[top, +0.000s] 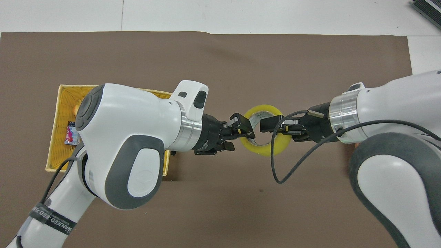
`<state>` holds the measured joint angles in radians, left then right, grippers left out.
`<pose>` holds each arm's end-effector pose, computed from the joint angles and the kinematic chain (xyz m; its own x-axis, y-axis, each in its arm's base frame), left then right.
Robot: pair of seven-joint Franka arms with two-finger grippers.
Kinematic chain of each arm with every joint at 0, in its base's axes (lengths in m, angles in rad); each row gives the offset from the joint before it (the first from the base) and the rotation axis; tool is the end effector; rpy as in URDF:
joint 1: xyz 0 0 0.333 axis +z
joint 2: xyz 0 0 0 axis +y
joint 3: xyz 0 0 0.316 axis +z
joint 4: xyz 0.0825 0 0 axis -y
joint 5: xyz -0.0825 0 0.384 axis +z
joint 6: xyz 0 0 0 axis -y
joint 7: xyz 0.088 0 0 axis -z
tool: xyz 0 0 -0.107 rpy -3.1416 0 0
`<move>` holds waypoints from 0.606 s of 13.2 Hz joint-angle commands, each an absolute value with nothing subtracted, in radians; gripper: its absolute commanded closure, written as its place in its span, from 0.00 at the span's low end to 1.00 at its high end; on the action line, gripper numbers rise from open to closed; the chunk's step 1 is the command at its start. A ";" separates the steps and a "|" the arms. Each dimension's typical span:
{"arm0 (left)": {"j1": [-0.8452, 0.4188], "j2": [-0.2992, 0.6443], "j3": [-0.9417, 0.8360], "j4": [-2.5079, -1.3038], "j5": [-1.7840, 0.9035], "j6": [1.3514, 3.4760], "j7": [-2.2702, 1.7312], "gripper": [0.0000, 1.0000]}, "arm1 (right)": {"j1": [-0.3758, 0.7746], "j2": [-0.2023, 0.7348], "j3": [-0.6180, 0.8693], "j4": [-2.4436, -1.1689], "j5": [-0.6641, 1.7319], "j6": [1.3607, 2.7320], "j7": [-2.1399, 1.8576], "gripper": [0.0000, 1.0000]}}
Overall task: Move tape to another basket
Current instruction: 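Grasp the tape rim with the right gripper beside the left gripper, then carry the tape to the basket with the right gripper while the left gripper withdraws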
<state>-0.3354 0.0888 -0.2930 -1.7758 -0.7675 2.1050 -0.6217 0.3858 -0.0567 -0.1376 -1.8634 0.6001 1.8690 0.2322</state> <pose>0.4823 -0.3836 0.5410 0.9281 0.1899 -0.3202 0.3556 -0.7068 0.6115 0.5276 0.1766 0.5553 0.9868 -0.1113 -0.1176 -0.1577 -0.8248 -0.5429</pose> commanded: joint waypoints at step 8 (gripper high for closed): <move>-0.138 0.097 -0.268 -1.657 -0.416 1.919 -0.582 0.00 | 0.284 -0.083 -0.144 -1.824 0.543 1.726 0.108 1.00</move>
